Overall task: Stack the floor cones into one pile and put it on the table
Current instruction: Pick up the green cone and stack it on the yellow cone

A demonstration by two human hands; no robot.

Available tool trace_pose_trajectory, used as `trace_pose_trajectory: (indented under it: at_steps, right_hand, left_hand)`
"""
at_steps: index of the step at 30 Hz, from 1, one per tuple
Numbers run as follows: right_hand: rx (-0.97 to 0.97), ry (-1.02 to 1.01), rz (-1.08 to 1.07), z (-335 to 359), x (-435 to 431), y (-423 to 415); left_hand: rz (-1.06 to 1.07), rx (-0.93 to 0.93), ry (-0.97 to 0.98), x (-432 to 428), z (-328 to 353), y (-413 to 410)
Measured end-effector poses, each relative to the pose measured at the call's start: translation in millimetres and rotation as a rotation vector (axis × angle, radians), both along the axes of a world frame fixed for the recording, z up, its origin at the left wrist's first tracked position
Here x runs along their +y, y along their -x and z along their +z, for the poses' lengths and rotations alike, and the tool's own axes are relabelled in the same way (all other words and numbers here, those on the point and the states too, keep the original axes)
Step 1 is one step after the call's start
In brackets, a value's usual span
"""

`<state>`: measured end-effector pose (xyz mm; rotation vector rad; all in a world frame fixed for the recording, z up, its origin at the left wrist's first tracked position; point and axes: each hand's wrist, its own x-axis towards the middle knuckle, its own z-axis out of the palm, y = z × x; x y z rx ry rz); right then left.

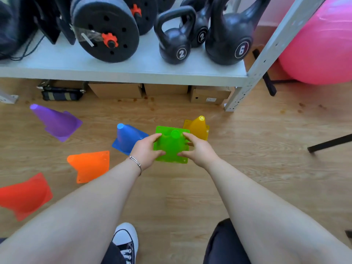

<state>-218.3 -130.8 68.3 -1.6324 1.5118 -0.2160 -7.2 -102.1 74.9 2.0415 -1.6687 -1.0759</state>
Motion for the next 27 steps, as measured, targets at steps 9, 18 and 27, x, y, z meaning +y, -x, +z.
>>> trace_pose_trajectory:
  at_steps: [9,18,27]
  right_hand:
    - [-0.01,0.105,0.024,66.6,-50.6,37.4]
    - [0.067,0.095,0.004,56.9,-93.1,71.2]
    - [0.079,-0.023,-0.056,-10.0,-122.9,78.2]
  left_hand:
    - [-0.084,-0.088,0.133,-52.2,65.7,31.1]
    - [-0.134,-0.032,0.11,-105.0,47.9,64.7]
    - [-0.216,-0.058,0.03,-144.1,-22.8,73.1]
